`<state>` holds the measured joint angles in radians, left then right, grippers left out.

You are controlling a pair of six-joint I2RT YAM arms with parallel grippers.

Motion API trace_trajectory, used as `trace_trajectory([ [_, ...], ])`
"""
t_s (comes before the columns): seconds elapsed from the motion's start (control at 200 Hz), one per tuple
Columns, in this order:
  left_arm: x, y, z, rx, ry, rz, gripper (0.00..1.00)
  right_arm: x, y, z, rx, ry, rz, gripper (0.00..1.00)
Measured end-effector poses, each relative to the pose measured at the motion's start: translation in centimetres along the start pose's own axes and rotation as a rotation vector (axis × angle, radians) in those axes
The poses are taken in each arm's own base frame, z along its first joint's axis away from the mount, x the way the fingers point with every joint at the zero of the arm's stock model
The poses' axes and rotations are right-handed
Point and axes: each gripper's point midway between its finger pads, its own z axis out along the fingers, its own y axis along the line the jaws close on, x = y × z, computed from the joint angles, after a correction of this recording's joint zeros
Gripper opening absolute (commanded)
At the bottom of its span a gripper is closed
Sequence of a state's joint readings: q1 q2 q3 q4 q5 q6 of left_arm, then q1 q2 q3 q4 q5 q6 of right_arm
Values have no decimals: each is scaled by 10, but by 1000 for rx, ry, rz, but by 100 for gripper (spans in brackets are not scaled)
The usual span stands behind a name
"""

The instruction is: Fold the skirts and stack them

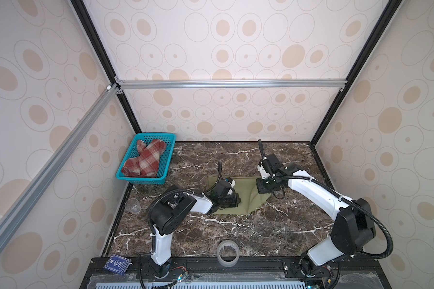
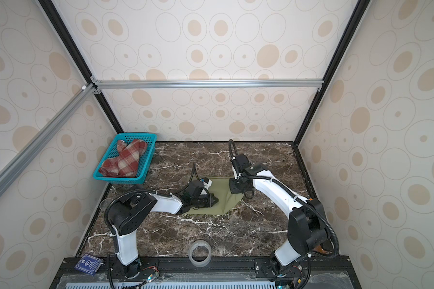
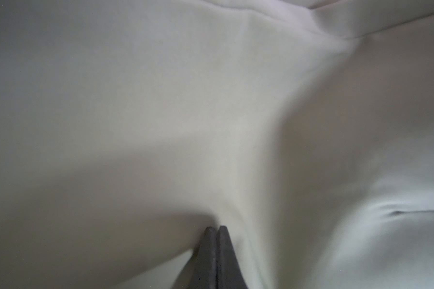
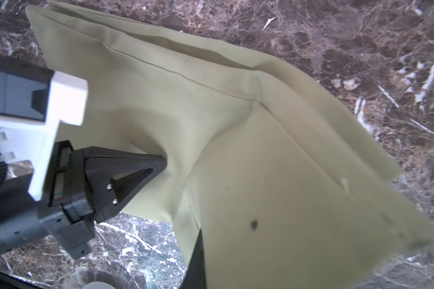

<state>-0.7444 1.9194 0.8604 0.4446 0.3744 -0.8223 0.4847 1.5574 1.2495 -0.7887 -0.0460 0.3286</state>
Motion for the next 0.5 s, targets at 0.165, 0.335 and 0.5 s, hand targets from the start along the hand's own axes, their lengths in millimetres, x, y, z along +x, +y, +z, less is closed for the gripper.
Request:
trace_trajectory([
  [0.165,0,-3,1,-9,14,0,0,2,-2,0,13,6,-3,0],
  [0.335,-11,-15,2,-19,33,20,0,9,-7,-3,28,6,-12,0],
  [0.5,-33,-35,8,6,12,59,0,19,-12,-5,38,10,-19,0],
])
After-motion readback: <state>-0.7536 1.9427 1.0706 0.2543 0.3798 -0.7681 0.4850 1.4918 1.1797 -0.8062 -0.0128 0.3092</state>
